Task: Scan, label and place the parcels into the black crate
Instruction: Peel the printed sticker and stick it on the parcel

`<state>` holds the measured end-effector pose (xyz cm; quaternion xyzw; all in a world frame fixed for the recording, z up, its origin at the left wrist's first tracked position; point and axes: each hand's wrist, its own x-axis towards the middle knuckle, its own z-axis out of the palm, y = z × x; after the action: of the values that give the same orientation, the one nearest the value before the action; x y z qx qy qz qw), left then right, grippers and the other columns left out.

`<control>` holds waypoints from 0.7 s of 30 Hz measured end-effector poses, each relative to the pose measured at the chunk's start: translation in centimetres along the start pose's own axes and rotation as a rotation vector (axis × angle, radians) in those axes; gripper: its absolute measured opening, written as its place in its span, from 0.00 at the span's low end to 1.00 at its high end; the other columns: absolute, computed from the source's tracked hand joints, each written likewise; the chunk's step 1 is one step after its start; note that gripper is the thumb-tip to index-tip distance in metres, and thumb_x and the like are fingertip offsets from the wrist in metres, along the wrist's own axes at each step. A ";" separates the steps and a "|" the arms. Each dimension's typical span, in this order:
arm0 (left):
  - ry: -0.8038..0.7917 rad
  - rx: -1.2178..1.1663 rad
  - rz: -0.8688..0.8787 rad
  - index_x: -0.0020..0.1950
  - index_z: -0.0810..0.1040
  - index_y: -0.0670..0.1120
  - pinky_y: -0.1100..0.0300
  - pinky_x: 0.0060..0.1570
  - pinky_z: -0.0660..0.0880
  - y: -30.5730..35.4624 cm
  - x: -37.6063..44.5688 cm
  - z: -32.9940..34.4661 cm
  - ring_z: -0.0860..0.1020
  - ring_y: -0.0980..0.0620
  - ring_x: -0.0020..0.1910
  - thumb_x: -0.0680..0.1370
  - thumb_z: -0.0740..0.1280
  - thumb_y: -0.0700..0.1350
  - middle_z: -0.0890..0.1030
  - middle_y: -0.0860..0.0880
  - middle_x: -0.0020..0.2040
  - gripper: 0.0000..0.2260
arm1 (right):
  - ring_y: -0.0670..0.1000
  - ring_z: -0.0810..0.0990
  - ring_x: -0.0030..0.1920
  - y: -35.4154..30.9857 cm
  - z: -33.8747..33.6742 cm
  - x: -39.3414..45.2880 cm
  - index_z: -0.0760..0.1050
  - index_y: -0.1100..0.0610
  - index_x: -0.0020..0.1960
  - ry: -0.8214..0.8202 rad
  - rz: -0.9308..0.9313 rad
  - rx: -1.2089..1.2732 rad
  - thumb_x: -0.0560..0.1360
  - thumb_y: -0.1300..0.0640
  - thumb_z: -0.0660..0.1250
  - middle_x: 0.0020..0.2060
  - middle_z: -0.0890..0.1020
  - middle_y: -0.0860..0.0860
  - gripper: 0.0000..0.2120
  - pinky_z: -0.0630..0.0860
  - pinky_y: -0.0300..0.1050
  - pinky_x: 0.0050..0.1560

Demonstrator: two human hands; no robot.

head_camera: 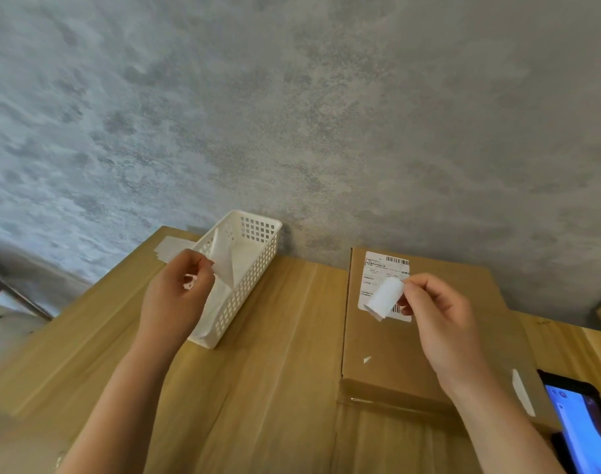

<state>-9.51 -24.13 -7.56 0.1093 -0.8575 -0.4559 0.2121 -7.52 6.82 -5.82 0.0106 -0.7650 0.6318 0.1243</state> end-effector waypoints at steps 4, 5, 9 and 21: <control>-0.033 0.470 0.070 0.46 0.77 0.53 0.51 0.49 0.73 -2.6 2.0 -0.3 0.76 0.51 0.44 0.78 0.65 0.51 0.78 0.57 0.43 0.04 | 0.41 0.76 0.36 0.1 1.2 0.0 0.79 0.59 0.42 -0.051 -0.023 0.003 0.80 0.66 0.62 0.37 0.80 0.53 0.11 0.74 0.35 0.40; -0.042 0.542 0.080 0.45 0.76 0.53 0.50 0.53 0.71 -3.2 2.3 -0.2 0.76 0.51 0.45 0.78 0.65 0.52 0.78 0.56 0.43 0.04 | 0.42 0.76 0.37 0.2 1.3 0.0 0.79 0.58 0.41 -0.063 -0.027 0.000 0.80 0.65 0.62 0.37 0.80 0.53 0.11 0.74 0.38 0.41; -0.048 0.642 0.093 0.43 0.75 0.53 0.49 0.56 0.67 -4.1 2.1 0.3 0.73 0.51 0.45 0.77 0.68 0.53 0.78 0.55 0.42 0.06 | 0.47 0.76 0.38 0.4 1.3 0.0 0.79 0.56 0.42 -0.072 -0.053 -0.024 0.79 0.59 0.64 0.37 0.80 0.53 0.09 0.73 0.46 0.41; -0.299 0.086 0.409 0.48 0.79 0.54 0.67 0.49 0.72 6.1 -5.0 4.6 0.77 0.63 0.48 0.77 0.66 0.48 0.79 0.63 0.44 0.04 | 0.46 0.80 0.40 0.4 0.6 -1.2 0.79 0.53 0.41 -0.045 -0.073 -0.027 0.79 0.57 0.64 0.37 0.83 0.48 0.09 0.76 0.41 0.42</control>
<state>-7.18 -15.40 -6.15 -0.1261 -0.9022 -0.3775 0.1659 -6.52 6.14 -6.53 0.0510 -0.7751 0.6162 0.1300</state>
